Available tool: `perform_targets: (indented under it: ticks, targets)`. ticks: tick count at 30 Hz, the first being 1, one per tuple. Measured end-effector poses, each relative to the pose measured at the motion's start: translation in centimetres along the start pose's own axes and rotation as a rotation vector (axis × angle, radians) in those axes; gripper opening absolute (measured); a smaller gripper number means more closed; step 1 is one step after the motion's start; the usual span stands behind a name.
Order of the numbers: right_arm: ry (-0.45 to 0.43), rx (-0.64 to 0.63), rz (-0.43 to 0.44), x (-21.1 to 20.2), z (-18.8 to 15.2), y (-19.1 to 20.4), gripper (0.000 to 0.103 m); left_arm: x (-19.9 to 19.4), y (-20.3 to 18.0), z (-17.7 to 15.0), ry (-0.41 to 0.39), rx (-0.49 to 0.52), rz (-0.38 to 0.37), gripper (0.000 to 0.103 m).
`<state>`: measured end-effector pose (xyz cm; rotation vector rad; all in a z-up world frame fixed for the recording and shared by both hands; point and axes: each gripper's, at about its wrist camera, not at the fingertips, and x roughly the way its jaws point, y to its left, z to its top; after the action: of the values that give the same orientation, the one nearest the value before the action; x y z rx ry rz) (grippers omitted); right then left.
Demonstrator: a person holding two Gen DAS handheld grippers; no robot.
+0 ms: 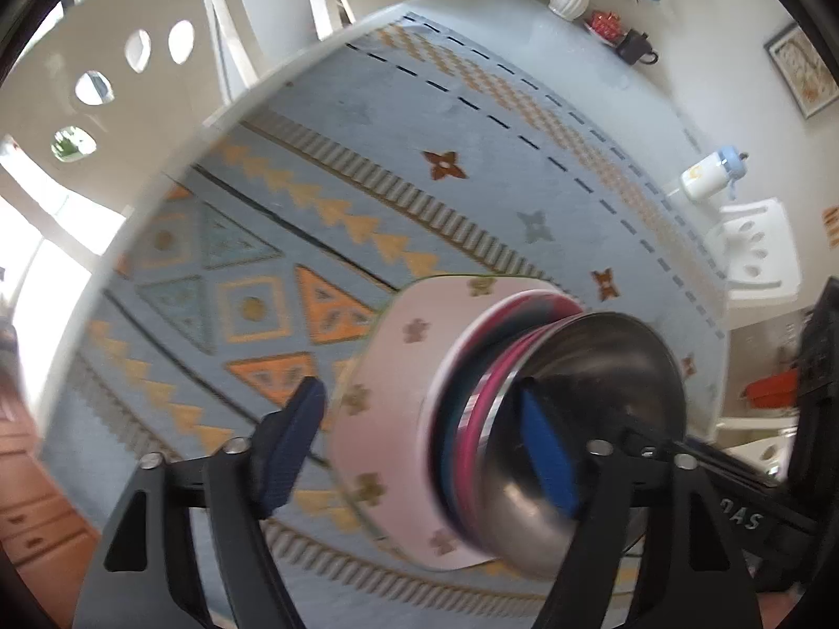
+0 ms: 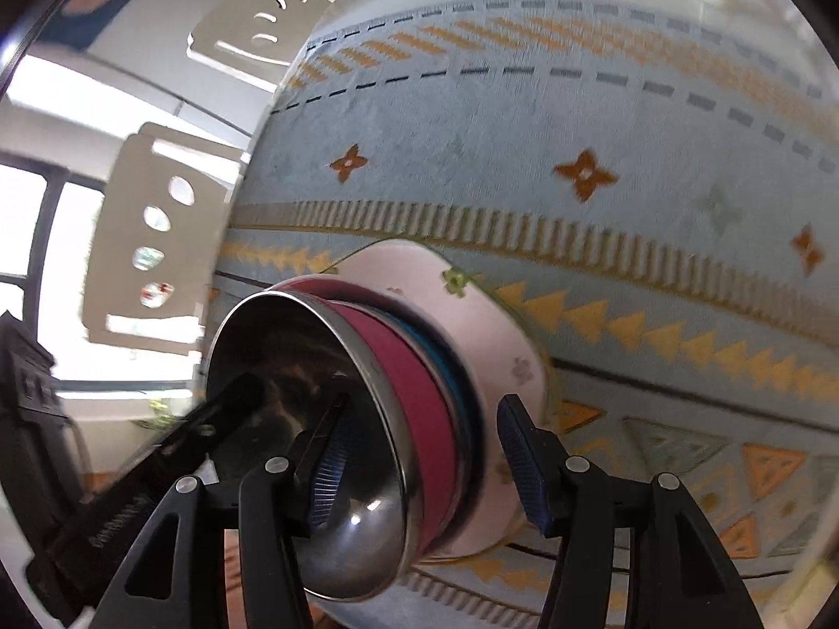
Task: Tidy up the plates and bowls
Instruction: 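Carry the bowl stack over the stacked plates and lower it onto them, then open both grippers and lift them off the bowl stack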
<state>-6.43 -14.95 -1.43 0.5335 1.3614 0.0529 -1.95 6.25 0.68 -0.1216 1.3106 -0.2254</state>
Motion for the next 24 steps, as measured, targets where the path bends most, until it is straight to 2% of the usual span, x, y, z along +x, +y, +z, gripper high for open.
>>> perform_targets:
  ticks: [5,6,8,10,14,17,21,24]
  targets:
    - [0.007,-0.059,-0.051,-1.6,-0.9,1.1,0.055,-2.0,0.4,-0.4,-0.01,0.072,0.066,0.083]
    - [0.001,-0.087,-0.087,-2.0,-1.3,1.7,0.055,-2.4,0.6,-0.5,-0.008,0.074,0.077,0.083]
    - [-0.004,-0.159,-0.141,-2.7,-2.0,2.8,0.055,-3.4,0.8,-0.8,-0.011,0.083,0.079,0.084]
    - [-0.016,-0.211,-0.147,-3.6,-2.8,3.9,0.055,-4.2,0.9,-1.1,-0.024,0.098,0.078,0.085]
    - [-0.12,-0.232,-0.158,-5.3,-4.4,5.0,0.062,-5.4,0.6,-1.6,-0.09,0.154,0.059,0.098]
    - [-0.224,-0.271,-0.195,-5.8,-5.6,6.1,0.064,-5.3,0.3,-1.8,-0.116,0.198,0.08,0.099]
    - [-0.252,-0.26,-0.206,-5.4,-6.4,6.4,0.066,-5.4,0.0,-2.3,-0.143,0.261,0.078,0.1]
    - [-0.301,-0.248,-0.224,-5.8,-7.2,6.5,0.074,-5.2,-0.5,-3.0,-0.153,0.334,0.092,0.102]
